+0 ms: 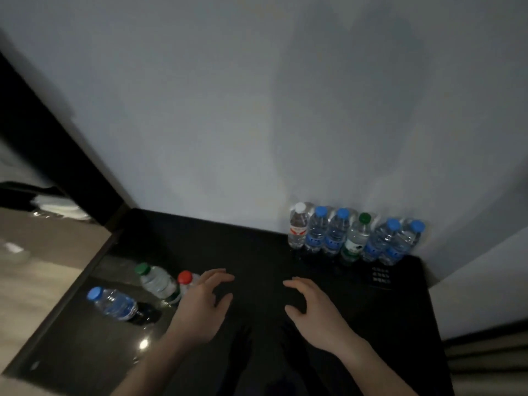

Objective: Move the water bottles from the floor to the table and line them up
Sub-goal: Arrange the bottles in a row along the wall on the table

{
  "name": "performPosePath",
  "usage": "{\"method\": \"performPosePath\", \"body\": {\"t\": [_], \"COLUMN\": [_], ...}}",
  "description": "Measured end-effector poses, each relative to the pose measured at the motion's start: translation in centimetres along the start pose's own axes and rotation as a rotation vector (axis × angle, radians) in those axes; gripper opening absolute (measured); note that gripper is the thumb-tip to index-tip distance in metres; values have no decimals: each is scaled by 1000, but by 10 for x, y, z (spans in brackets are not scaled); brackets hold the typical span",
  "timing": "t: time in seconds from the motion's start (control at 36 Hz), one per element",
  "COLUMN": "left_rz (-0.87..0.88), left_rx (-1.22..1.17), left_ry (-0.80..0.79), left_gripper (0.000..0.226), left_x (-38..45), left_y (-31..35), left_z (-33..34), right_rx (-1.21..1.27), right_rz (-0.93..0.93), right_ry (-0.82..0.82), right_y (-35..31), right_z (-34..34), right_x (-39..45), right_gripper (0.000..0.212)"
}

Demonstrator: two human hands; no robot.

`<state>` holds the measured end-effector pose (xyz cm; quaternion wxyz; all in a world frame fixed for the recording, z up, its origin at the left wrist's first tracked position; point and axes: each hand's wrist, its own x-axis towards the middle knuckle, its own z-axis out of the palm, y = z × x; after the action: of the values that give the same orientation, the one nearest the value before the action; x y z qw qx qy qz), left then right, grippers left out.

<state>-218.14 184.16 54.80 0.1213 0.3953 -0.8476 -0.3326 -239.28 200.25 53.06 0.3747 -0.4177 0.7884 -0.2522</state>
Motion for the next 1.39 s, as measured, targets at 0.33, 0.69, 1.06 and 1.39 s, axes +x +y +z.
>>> {"method": "performPosePath", "body": {"t": [0.33, 0.69, 1.06, 1.39], "left_rz": [-79, -93, 150, 161], "left_rx": [102, 119, 198, 330], "left_ry": [-35, 26, -253, -308], "left_gripper": [34, 39, 58, 25], "left_x": [-70, -37, 60, 66], "left_y": [-71, -229, -214, -209], "left_z": [-83, -191, -156, -151], "right_rx": [0, -25, -151, -199], "right_rz": [-13, 4, 164, 155], "right_ry": [-94, 141, 302, 237], "right_y": [-64, -171, -197, -194], "right_z": [87, 169, 217, 226], "right_x": [-14, 68, 96, 66], "right_gripper": [58, 69, 20, 40]}}
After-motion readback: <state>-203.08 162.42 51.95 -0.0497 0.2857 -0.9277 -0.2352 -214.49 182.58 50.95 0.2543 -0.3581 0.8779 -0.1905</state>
